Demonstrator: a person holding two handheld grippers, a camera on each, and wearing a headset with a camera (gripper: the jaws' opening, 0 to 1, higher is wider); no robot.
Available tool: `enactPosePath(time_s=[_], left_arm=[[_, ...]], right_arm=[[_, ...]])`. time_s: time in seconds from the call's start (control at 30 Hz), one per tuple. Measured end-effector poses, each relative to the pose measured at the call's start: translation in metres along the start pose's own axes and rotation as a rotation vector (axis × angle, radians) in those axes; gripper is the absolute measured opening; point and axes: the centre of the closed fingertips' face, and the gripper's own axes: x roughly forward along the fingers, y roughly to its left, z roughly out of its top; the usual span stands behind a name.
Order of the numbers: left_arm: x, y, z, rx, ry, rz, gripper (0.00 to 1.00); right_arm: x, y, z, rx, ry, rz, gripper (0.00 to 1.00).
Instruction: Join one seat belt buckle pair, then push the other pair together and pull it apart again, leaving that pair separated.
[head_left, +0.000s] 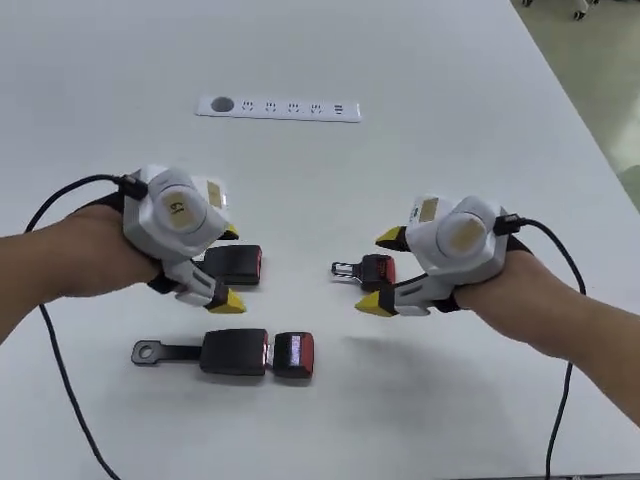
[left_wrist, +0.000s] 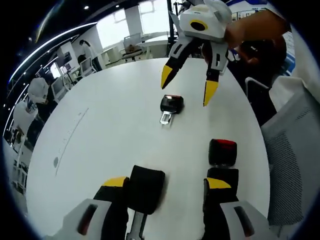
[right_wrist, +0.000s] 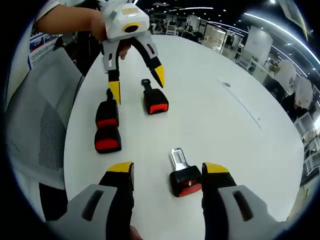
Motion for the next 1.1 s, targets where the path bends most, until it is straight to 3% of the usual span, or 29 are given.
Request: enactPosePath(time_s=[0.2,0.43,0.73,0.9,0.97,1.1], left_arm=[[-0.005,-0.025,-0.006,-0.028,0.003,0.029,0.71],[-0.021,-0.033,-0.007,-0.102,-0.04,0.102,0.78],[-0.029,-0.046,-0.008,-0.138,-0.046,0.142,0.92],[-0.034,-0.048,-0.011,-0.156,-0.049,0.171,0.99],[-0.037,-0.049,-0.013,-0.163,-0.045,0.179,1.0],[-0.043,-0.056,-0.014,-0.178,-0.048,0.181,1.0]], right_arm=[[-0.004,0.018,0.006,0.031,-0.022,-0.022,0.62],[-0.01,0.029,0.005,0.055,-0.037,-0.053,0.71],[-0.022,0.044,0.005,0.106,-0.055,-0.071,0.82],[-0.029,0.051,0.004,0.124,-0.063,-0.089,0.89],[-0.029,0.05,0.003,0.147,-0.072,-0.108,1.0],[-0.037,0.058,0.01,0.155,-0.087,-0.105,0.99]])
